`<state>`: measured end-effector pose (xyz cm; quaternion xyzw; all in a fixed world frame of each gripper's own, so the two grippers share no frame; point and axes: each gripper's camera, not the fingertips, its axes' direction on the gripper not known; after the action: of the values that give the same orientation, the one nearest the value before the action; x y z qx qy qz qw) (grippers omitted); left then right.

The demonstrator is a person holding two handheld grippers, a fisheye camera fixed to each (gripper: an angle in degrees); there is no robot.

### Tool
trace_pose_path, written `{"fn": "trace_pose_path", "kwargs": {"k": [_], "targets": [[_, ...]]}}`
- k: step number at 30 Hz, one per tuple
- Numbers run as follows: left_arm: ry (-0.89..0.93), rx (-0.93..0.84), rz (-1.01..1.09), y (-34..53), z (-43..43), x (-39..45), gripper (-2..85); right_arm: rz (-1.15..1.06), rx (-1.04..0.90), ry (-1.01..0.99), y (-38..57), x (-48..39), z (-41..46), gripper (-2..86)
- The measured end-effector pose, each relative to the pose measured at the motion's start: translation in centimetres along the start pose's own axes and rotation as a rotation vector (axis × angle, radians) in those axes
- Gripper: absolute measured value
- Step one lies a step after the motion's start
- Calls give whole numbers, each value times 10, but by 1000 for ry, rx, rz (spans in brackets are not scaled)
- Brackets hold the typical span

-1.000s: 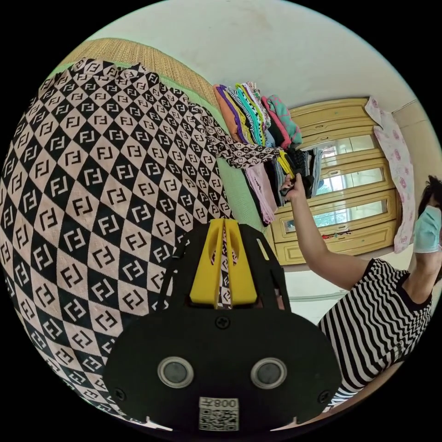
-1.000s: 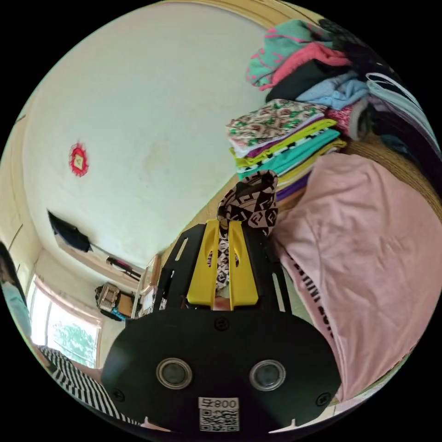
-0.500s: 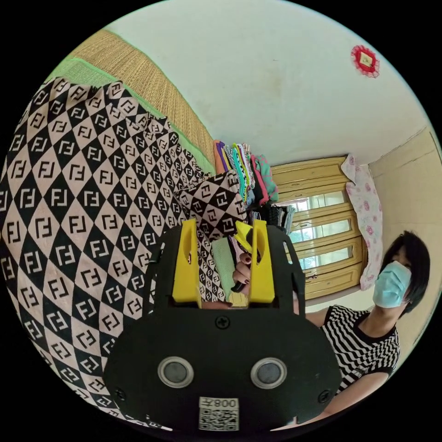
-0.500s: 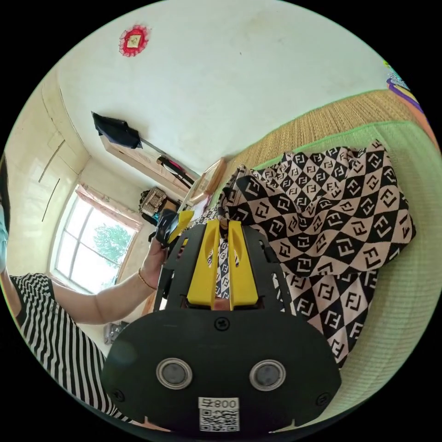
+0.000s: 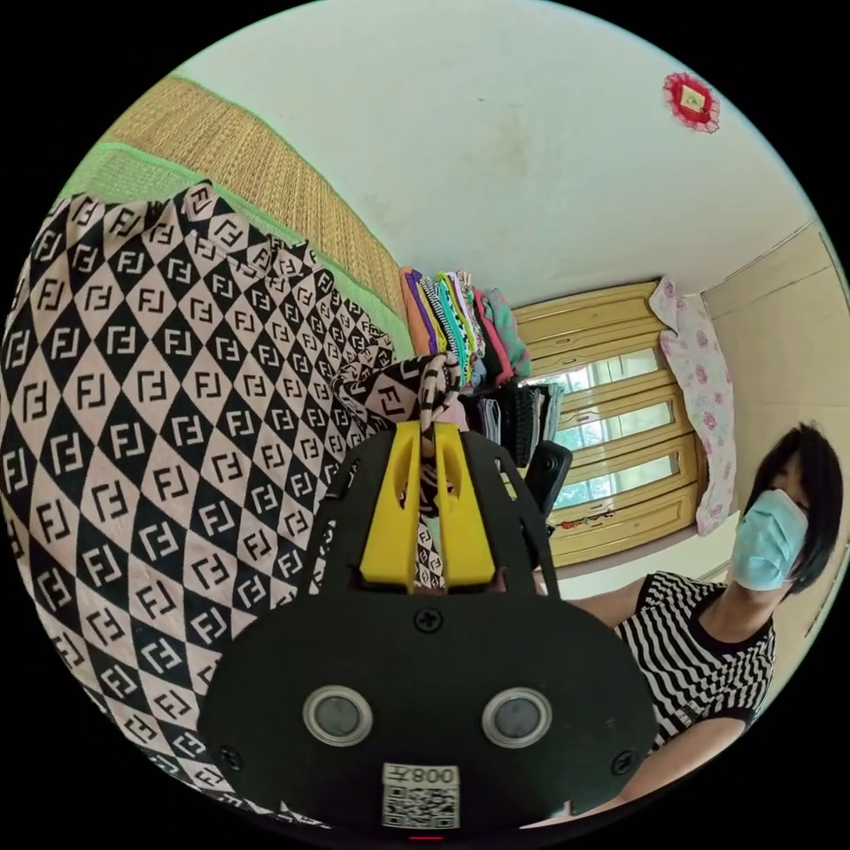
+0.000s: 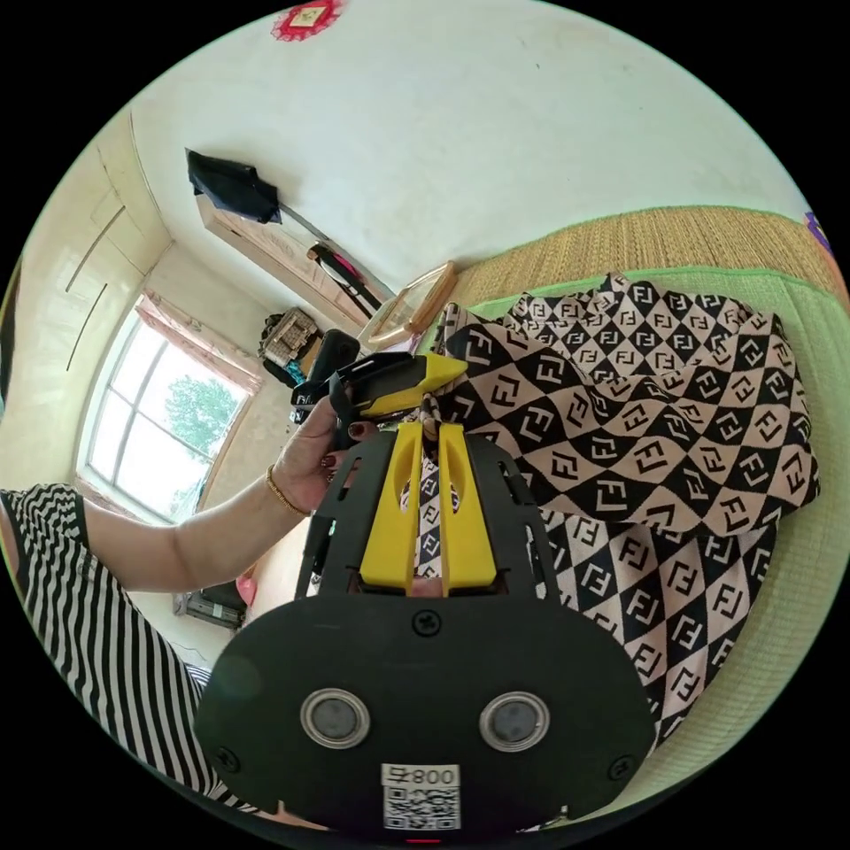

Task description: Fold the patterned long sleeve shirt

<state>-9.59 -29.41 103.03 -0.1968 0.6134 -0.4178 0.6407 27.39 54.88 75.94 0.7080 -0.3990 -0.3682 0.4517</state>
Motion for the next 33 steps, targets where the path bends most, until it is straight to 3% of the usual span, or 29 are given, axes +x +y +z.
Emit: {"fn": "trace_pose_path", "kwargs": {"k": [9, 17, 22, 27, 33], "targets": [[-87, 96, -111, 12, -80, -25, 30, -76, -151, -76, 15, -10, 153, 29], [-182, 207, -279, 25, -100, -70, 55, -4, -345, -19, 44, 44, 267, 31], [-254, 252, -187, 22, -92, -47, 61, -7, -336, -33, 59, 68, 261, 41], [-273, 189, -33, -3, -52, -15, 70, -33, -257, 110, 69, 95, 202, 65], [-239, -37, 137, -61, 42, 9, 78, 4, -118, 605, 80, 162, 92, 74]]}}
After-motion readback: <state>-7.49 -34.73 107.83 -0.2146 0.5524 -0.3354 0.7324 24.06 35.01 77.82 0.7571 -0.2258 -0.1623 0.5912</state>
